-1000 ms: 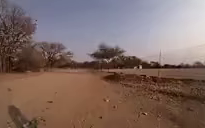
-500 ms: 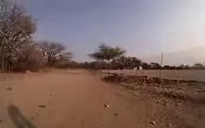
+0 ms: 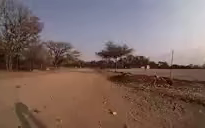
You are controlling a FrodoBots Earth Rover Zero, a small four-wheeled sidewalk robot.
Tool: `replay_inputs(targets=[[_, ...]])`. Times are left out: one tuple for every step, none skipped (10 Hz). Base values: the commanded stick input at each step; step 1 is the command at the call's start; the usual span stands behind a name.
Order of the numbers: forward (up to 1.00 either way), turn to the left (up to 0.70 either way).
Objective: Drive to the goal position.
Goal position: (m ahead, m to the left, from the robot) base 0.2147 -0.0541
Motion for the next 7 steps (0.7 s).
replay_inputs(targets=[[0.70, 0.00], [0.70, 0.00], [0.70, 0.00], [0.70, 0.00], [0.70, 0.00], [0.70, 0.00], [0.70, 0.00]])
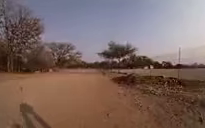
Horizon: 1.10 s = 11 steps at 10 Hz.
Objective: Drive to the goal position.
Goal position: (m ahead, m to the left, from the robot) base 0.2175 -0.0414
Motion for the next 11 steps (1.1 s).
replay_inputs(targets=[[0.70, 0.00], [0.70, 0.00], [0.70, 0.00], [0.70, 0.00], [0.70, 0.00], [0.70, 0.00], [0.70, 0.00], [0.70, 0.00], [0.70, 0.00], [0.70, 0.00], [0.70, 0.00]])
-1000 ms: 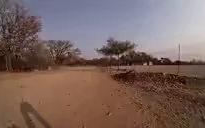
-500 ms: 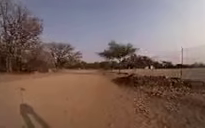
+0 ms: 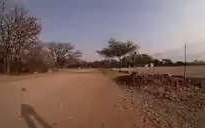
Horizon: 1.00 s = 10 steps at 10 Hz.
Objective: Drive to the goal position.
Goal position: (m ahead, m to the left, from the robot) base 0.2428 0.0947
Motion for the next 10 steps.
replay_inputs(targets=[[0.70, 0.00], [0.70, 0.00], [0.70, 0.00], [0.70, 0.00], [0.70, 0.00], [0.70, 0.00], [0.70, 0.00], [0.70, 0.00], [0.70, 0.00], [0.70, 0.00]])
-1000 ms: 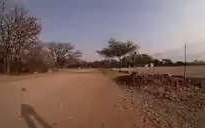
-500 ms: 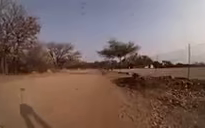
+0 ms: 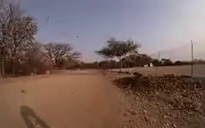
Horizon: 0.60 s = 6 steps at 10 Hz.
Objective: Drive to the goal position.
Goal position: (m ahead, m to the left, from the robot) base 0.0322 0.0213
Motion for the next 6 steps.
replay_inputs(targets=[[0.70, 0.00], [0.70, 0.00], [0.70, 0.00], [0.00, 0.00], [0.00, 0.00], [0.00, 0.00]])
